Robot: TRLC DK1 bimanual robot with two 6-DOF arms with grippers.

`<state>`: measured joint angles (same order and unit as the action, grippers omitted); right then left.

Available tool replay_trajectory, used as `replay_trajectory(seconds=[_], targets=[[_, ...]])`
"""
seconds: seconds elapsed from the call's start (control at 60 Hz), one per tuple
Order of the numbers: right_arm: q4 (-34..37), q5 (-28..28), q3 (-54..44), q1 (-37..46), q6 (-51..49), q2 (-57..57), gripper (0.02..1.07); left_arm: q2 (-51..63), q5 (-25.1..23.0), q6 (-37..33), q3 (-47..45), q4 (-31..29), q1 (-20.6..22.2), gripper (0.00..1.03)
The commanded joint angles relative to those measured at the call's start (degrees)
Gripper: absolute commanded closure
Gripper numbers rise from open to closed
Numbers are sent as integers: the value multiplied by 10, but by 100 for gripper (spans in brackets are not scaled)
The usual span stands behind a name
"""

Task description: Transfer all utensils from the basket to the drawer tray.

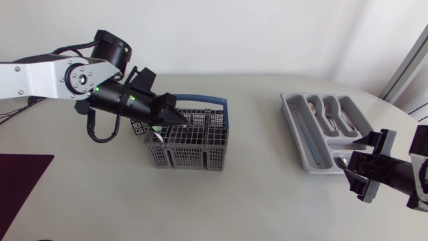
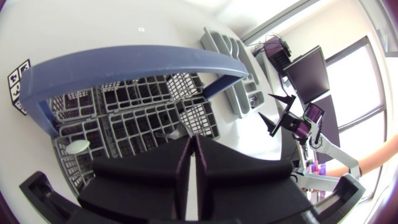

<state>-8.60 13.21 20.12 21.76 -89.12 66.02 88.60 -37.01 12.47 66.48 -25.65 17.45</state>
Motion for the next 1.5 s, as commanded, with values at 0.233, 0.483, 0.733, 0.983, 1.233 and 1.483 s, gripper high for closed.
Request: replay_trajectory(seconds=[0.233, 0.483, 0.733, 0.983, 1.233, 1.483], targets=[[46, -13, -3, -27, 24, -40, 7, -85, -82, 12, -15, 15, -20, 100], [140, 4, 35, -52, 83, -92, 7, -164, -95, 13, -4, 20, 6, 100], [267, 23, 82, -112, 154, -169, 7, -198, -20, -14, -6, 13, 75, 100], [380, 23, 128, -226, 235, -230, 7, -185, 62, -91, -9, -12, 155, 100], [429, 59, 167, -327, 322, -230, 7, -154, 135, -179, -43, -6, 225, 100], [407, 85, 165, -464, 402, -218, 12, -137, 129, -228, -48, -22, 275, 100]])
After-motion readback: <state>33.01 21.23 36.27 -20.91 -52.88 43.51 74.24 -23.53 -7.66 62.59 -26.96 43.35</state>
